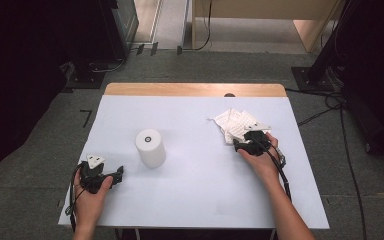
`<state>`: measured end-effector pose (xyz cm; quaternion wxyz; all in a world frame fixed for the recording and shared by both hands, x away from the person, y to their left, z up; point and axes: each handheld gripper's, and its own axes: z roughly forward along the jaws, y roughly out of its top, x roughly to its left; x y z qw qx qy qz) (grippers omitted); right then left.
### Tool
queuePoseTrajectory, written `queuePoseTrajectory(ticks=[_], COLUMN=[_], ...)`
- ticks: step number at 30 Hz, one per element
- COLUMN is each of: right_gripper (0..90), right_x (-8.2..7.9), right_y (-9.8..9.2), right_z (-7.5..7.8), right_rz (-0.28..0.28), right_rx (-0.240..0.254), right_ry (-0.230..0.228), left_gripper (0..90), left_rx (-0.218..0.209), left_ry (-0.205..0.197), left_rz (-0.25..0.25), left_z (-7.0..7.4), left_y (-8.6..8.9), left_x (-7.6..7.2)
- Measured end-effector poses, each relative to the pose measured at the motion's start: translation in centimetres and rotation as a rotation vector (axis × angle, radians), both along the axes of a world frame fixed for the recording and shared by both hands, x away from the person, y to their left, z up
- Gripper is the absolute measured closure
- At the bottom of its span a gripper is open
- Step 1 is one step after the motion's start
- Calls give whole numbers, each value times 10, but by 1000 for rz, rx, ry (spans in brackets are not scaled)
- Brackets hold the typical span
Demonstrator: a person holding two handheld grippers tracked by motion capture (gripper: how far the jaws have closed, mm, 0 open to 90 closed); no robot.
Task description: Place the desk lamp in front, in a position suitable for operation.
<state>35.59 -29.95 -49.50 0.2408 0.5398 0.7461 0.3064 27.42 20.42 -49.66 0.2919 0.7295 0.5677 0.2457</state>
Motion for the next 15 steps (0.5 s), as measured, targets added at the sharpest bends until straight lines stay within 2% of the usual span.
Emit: queuePoseTrajectory(ticks=[1, 3, 4, 5, 7, 8, 9, 11, 12, 13, 14, 15], right_gripper=[551, 733, 733, 795, 824, 831, 831, 831, 831, 830, 829, 828], right_x=[-2, -4, -4, -5, -8, -14, -18, -29, -29, -35, -48, -55], right_y=[-1, -2, -2, -4, -7, -9, -10, -10, -10, -11, -12, -12], right_z=[1, 1, 1, 2, 6, 13, 17, 27, 27, 32, 40, 42], right_rz=[-1, -3, -3, 4, 6, 4, 9, 20, 20, 18, 13, 17], right_rx=[-11, -27, -27, -30, -5, 10, 16, 30, 30, 40, 59, 73], right_ry=[-15, -35, -35, -40, -51, -88, -106, -133, -133, -144, -165, -163], left_gripper=[121, 121, 122, 122, 121, 125, 122, 121, 119, 119, 111, 101], left_rx=[0, 1, 1, 1, 2, 3, 11, 19, 19, 3, -78, -114], left_ry=[1, 3, 3, 1, 2, 2, -4, -42, -42, -65, -98, -117], left_rz=[0, -1, -1, 0, 1, 6, 14, 16, 16, 5, -25, -46], left_z=[0, 0, 0, 0, 0, 1, 2, 4, 4, 6, 10, 12], left_y=[0, 0, 0, 0, 0, 0, 1, 1, 1, 3, 6, 8], left_x=[0, 0, 0, 0, 0, -1, -3, -7, -7, -10, -14, -16])
